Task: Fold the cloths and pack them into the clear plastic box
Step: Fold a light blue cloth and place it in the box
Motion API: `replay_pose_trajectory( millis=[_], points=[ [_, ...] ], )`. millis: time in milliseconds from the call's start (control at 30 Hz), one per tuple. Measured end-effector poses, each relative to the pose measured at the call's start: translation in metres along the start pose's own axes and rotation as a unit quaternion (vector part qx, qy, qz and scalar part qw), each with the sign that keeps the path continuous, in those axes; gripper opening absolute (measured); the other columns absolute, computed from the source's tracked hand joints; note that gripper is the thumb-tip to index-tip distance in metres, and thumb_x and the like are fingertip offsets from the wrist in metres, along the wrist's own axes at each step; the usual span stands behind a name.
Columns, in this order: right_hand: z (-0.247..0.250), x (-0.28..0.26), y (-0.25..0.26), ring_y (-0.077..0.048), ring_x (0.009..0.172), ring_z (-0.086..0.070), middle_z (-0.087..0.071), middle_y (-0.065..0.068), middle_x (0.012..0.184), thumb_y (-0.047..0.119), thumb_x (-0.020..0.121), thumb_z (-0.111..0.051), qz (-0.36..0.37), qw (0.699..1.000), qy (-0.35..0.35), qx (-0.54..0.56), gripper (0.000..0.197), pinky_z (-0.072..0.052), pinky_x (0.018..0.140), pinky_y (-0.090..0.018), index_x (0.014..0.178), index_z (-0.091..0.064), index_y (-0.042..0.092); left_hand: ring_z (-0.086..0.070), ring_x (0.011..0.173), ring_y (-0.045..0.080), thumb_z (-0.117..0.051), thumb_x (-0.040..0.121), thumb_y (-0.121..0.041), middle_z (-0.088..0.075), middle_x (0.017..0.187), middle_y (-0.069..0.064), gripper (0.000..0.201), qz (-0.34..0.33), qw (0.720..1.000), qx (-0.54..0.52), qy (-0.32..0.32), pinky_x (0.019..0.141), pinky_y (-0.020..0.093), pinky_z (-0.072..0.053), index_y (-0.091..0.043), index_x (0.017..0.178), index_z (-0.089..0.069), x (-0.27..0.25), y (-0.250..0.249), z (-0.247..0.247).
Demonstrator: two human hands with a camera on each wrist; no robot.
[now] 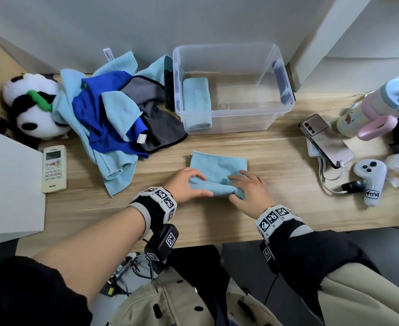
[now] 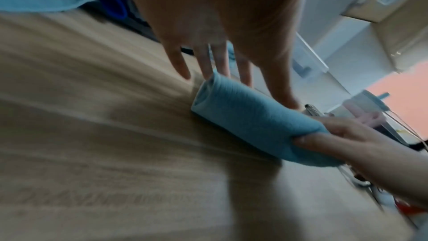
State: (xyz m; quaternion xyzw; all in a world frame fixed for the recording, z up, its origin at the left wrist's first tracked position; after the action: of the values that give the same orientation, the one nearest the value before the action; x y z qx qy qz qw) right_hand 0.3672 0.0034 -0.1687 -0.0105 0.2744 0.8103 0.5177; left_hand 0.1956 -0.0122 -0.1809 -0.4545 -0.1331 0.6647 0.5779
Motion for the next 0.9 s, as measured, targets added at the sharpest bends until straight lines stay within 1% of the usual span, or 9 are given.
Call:
replay_pose_trajectory(
  millis=[33, 100, 133, 200, 333, 500, 600, 733, 900],
  points=[
    [0.003, 0.001, -0.002, -0.013, 0.121, -0.048, -0.063, 0.012, 0.118, 0.04, 0.076, -0.046, -0.013, 0.999, -0.005, 0.044, 0.042, -0.032, 0.106, -0.033, 0.111, -0.065, 0.027, -0.054, 0.107, 0.012, -0.082, 0.061, -0.043, -0.057, 0.108, -0.007, 0.053, -0.006, 0.999, 0.017, 0.048, 0.096, 0.025, -0.04, -0.023, 0.106, -0.063, -0.003, -0.005, -0.009],
    [0.005, 0.003, -0.01, -0.018, 0.095, -0.06, -0.068, 0.005, 0.094, 0.03, 0.082, -0.054, -0.056, 0.988, -0.011, 0.142, 0.025, -0.046, 0.084, -0.031, 0.103, -0.065, 0.022, -0.052, 0.11, 0.012, -0.081, 0.063, -0.042, -0.056, 0.115, -0.006, 0.065, -0.007, 0.994, 0.065, 0.086, 0.099, 0.025, -0.039, -0.018, 0.118, -0.057, -0.004, -0.003, -0.018],
    [0.004, 0.003, -0.015, -0.019, 0.087, -0.06, -0.066, 0.003, 0.088, 0.025, 0.084, -0.057, -0.079, 0.982, -0.01, 0.173, 0.02, -0.045, 0.075, -0.029, 0.102, -0.064, 0.02, -0.051, 0.114, 0.015, -0.081, 0.065, -0.039, -0.055, 0.121, -0.003, 0.068, -0.003, 0.993, 0.087, 0.082, 0.102, 0.027, -0.038, -0.017, 0.123, -0.054, -0.002, 0.0, -0.018],
    [0.003, 0.004, -0.024, -0.019, 0.082, -0.058, -0.063, 0.004, 0.084, 0.025, 0.085, -0.059, -0.107, 0.974, -0.014, 0.199, 0.016, -0.04, 0.069, -0.026, 0.1, -0.061, 0.019, -0.052, 0.116, 0.02, -0.079, 0.07, -0.029, -0.056, 0.125, 0.002, 0.061, 0.007, 0.993, 0.099, 0.06, 0.1, 0.027, -0.038, -0.015, 0.123, -0.053, 0.002, 0.006, -0.014],
    [0.004, 0.005, -0.037, -0.02, 0.092, -0.058, -0.064, 0.0, 0.095, 0.032, 0.087, -0.061, -0.134, 0.967, -0.04, 0.211, 0.026, -0.04, 0.075, -0.028, 0.107, -0.057, 0.015, -0.059, 0.105, 0.028, -0.07, 0.078, -0.019, -0.065, 0.109, 0.009, 0.035, 0.041, 0.999, 0.031, -0.017, 0.085, 0.03, -0.043, -0.013, 0.109, -0.058, 0.005, 0.012, 0.005],
    [-0.001, 0.006, -0.049, -0.015, 0.1, -0.052, -0.053, 0.003, 0.108, 0.039, 0.083, -0.065, -0.185, 0.943, -0.029, 0.275, 0.053, -0.04, 0.089, -0.027, 0.126, -0.046, 0.016, -0.058, 0.11, 0.027, -0.061, 0.086, -0.025, -0.065, 0.118, 0.009, 0.035, 0.073, 0.996, 0.03, -0.046, 0.09, 0.032, -0.044, -0.012, 0.118, -0.056, 0.012, 0.019, 0.013],
    [-0.002, 0.011, -0.058, -0.021, 0.107, -0.055, -0.058, -0.005, 0.116, 0.035, 0.085, -0.064, -0.194, 0.941, -0.045, 0.274, 0.05, -0.043, 0.091, -0.031, 0.126, -0.047, 0.013, -0.058, 0.11, 0.027, -0.058, 0.089, -0.028, -0.064, 0.119, 0.007, 0.037, 0.087, 0.994, 0.03, -0.056, 0.092, 0.032, -0.045, -0.013, 0.122, -0.054, 0.019, 0.022, 0.013],
    [0.003, 0.019, -0.058, -0.027, 0.1, -0.058, -0.063, -0.007, 0.106, 0.033, 0.087, -0.062, -0.183, 0.949, -0.072, 0.247, 0.041, -0.045, 0.085, -0.035, 0.12, -0.051, 0.011, -0.058, 0.109, 0.029, -0.055, 0.09, -0.028, -0.064, 0.118, 0.009, 0.036, 0.106, 0.991, 0.043, -0.073, 0.09, 0.032, -0.044, -0.012, 0.123, -0.053, 0.026, 0.024, 0.016],
    [0.008, 0.029, -0.054, -0.024, 0.097, -0.06, -0.065, -0.004, 0.104, 0.038, 0.085, -0.063, -0.164, 0.96, -0.07, 0.218, 0.042, -0.048, 0.084, -0.036, 0.119, -0.052, 0.016, -0.06, 0.101, 0.031, -0.055, 0.091, -0.031, -0.065, 0.108, 0.011, 0.033, 0.129, 0.987, 0.052, -0.076, 0.085, 0.035, -0.046, -0.011, 0.117, -0.052, 0.034, 0.03, 0.016]
  ],
)
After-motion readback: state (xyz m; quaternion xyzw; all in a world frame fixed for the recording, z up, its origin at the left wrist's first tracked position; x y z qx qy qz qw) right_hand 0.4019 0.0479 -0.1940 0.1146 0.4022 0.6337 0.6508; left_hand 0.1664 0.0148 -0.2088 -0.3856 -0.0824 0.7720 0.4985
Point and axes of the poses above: each hand's wrist, its own x-axis towards the middle knuckle, its own z-axis out of the back of the hand, y = z × x, the point moved 10 cm from there along x, towards the middle knuckle
